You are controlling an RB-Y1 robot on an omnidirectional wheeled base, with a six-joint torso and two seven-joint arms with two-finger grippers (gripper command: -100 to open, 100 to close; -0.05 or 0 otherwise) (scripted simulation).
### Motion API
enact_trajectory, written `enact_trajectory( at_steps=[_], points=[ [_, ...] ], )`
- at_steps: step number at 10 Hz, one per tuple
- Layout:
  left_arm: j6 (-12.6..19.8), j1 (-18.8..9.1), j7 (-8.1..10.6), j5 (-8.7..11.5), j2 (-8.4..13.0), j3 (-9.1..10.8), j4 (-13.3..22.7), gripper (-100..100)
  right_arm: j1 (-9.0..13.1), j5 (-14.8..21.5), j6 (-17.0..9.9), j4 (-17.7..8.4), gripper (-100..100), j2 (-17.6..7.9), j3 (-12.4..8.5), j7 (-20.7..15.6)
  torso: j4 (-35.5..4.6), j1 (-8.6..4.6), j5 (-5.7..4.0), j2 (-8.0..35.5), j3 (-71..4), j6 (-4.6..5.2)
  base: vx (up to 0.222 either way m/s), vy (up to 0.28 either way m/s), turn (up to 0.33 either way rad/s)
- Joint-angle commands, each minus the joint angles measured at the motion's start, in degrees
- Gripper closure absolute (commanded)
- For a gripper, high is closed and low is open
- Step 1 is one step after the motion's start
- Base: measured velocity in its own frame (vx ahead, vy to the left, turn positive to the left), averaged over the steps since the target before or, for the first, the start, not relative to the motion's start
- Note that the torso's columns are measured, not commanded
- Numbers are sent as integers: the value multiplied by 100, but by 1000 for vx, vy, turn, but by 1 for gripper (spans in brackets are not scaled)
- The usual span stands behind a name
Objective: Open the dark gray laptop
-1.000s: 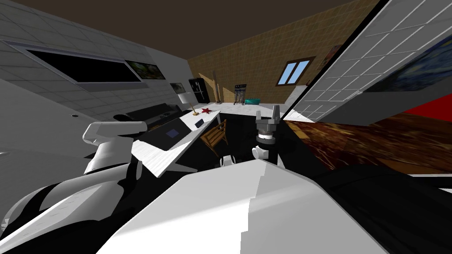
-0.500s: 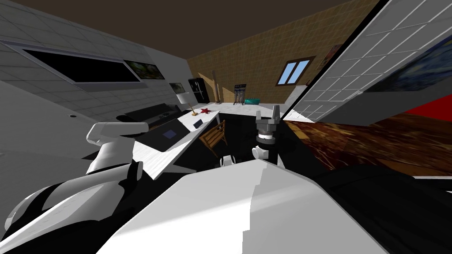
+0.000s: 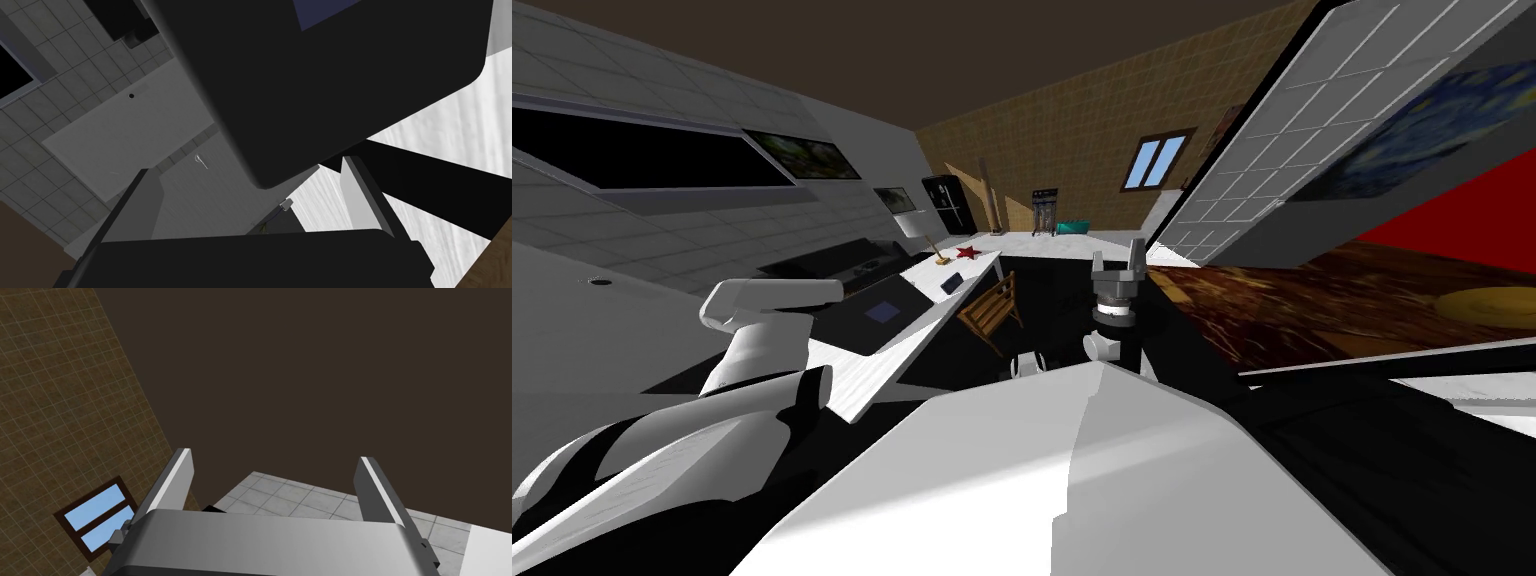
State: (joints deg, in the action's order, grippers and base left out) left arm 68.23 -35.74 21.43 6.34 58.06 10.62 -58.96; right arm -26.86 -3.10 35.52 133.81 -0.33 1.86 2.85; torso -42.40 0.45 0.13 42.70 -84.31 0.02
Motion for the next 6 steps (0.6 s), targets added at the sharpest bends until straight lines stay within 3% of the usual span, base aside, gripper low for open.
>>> enact_trajectory(
  at_steps=[1,2,3,5,6],
  points=[
    [-14,-68,268,-261,93,64,412,-100,-1,0,0,0,0,0,0,0,3,-23,-4,-17,-8,-10,-179,118,-352],
    [-14,-104,423,-422,152,106,571,-100,0,0,0,0,0,0,0,0,9,-43,-12,-29,-18,-2,-202,133,-378],
    [-14,-104,423,-422,152,106,653,-100,-1,0,0,0,0,0,0,0,10,-48,-16,-38,-23,-2,-160,89,-360],
    [-15,-176,734,-745,269,191,1087,-100,-1,0,0,0,0,1,0,0,17,-55,-16,-55,-34,-1,-187,94,-394],
    [-15,-176,734,-745,269,191,1112,-100,-1,0,0,0,0,0,0,0,12,-38,-12,-40,-25,-1,-152,83,-325]
  ],
)
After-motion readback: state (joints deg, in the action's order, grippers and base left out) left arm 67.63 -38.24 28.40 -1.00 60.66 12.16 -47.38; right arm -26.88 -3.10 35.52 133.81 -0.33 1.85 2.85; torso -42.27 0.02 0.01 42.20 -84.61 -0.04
